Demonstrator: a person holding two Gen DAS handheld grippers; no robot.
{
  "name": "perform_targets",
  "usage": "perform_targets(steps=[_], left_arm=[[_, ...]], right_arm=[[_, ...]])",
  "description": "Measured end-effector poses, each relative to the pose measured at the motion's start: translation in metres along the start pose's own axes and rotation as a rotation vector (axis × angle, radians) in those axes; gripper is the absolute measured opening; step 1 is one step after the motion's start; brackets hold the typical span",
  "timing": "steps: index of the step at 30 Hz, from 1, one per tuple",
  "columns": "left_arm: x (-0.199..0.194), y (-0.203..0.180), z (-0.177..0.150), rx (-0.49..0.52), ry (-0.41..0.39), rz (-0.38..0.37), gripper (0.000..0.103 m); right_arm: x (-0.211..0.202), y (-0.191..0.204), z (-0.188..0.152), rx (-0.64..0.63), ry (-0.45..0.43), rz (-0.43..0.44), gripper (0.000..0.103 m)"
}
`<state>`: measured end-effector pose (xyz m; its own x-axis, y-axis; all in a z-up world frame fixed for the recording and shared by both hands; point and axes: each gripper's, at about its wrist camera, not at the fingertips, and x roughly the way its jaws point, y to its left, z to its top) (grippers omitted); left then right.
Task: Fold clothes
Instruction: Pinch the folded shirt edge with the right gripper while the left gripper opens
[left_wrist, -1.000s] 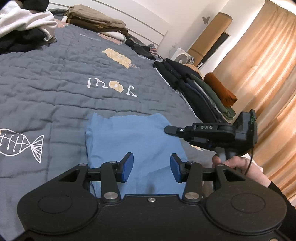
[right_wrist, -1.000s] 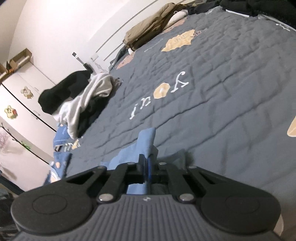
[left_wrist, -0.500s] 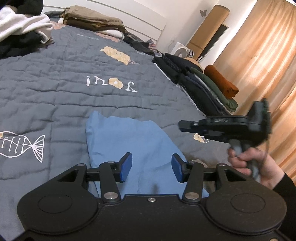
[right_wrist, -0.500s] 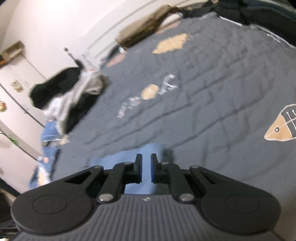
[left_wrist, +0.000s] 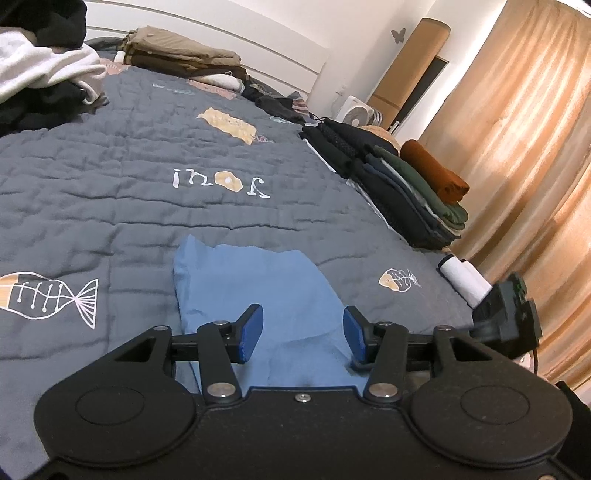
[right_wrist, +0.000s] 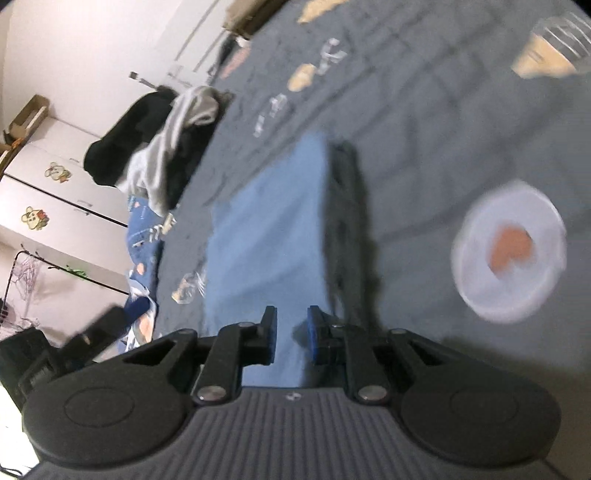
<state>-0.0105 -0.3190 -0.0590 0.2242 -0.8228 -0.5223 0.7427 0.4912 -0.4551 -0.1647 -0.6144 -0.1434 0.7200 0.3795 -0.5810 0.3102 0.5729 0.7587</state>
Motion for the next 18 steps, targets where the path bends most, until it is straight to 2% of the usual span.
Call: perform_targets(steps=[4,11,14,18], left_arm=[[-0.002,-0.001,-0.001,0.002,0.0,0.0,0.048],[-0.006,-0.009,-0.003,0.017,-0.002,-0.015,0.049],[-0.006,-0.01,-0.003,0.017,-0.001,-0.015,0.05],[-0.006,-0.01,-0.005,0.019,0.003,-0.018,0.051]], right_arm=[[-0.012,-0.009,-0.022,-0.016,0.043,-0.039,0.015],[-0.038,-0.008,-0.039,-0.026,0.066,-0.092,0.016],[-0.054,0.0,-0.04,-0.024,0.005,-0.047,0.016],[-0.063,0.02,-0.037,-0.048,-0.072,0.085,0.017]])
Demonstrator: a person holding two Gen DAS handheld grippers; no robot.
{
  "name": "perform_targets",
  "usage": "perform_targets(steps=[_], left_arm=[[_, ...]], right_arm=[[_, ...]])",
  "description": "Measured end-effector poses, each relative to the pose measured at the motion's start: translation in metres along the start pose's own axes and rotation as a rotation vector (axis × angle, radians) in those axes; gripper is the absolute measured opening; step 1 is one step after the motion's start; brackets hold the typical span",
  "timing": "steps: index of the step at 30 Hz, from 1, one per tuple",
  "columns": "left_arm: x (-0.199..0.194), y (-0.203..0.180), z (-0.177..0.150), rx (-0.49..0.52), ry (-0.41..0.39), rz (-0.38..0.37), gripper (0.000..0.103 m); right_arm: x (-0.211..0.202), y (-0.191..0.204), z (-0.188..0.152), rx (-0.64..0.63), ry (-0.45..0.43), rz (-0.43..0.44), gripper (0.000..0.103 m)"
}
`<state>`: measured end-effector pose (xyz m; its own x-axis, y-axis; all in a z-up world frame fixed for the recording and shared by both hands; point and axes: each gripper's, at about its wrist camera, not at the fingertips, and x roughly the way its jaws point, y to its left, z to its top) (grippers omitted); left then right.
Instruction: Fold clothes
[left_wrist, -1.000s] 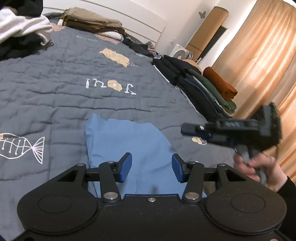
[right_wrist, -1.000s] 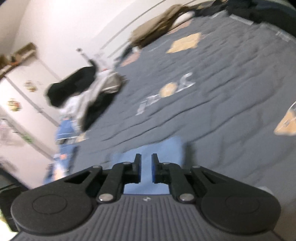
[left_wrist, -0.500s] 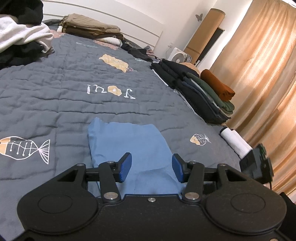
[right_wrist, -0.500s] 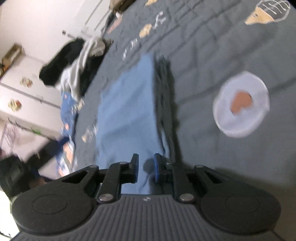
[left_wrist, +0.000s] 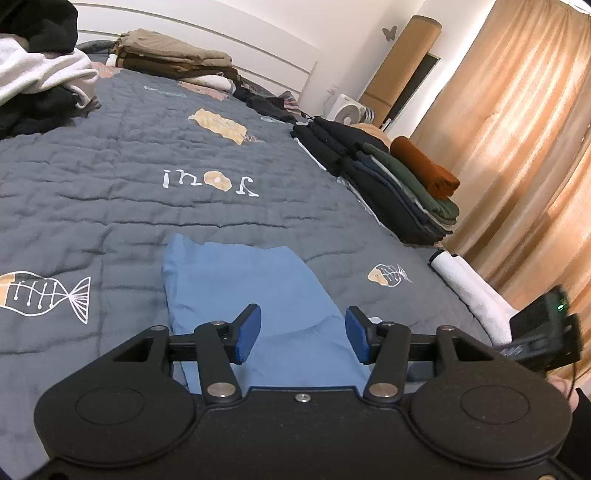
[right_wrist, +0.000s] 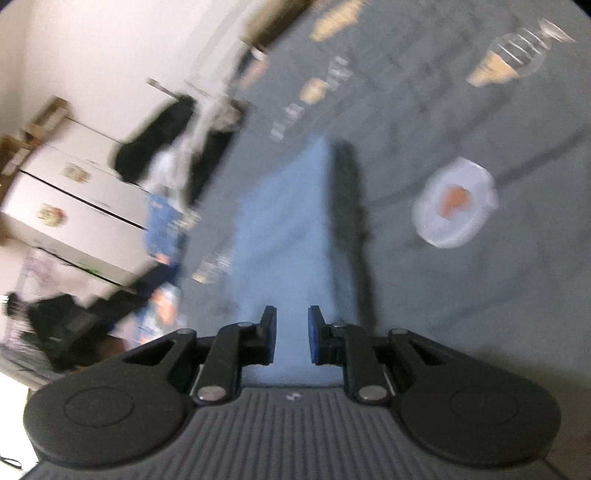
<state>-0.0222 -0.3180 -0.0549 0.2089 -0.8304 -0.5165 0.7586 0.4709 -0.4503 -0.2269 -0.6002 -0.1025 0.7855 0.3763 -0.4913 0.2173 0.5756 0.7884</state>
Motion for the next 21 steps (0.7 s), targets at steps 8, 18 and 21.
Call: perform_targets(steps=[8,18,21], left_arm=[[0.008,0.002,-0.01,0.008,0.045,0.016,0.051],[0.031,0.022,-0.04,-0.248,0.187,-0.17,0.051],[0.038,0.024,-0.058,-0.255,0.282,-0.117,0.059]], right_arm=[[0.051,-0.01,-0.013,0.01,0.169,-0.081,0.02],[0.034,-0.013,-0.022,-0.018,0.198,-0.139,0.02],[0.032,-0.012,-0.025,-0.02,0.19,-0.15,0.02]])
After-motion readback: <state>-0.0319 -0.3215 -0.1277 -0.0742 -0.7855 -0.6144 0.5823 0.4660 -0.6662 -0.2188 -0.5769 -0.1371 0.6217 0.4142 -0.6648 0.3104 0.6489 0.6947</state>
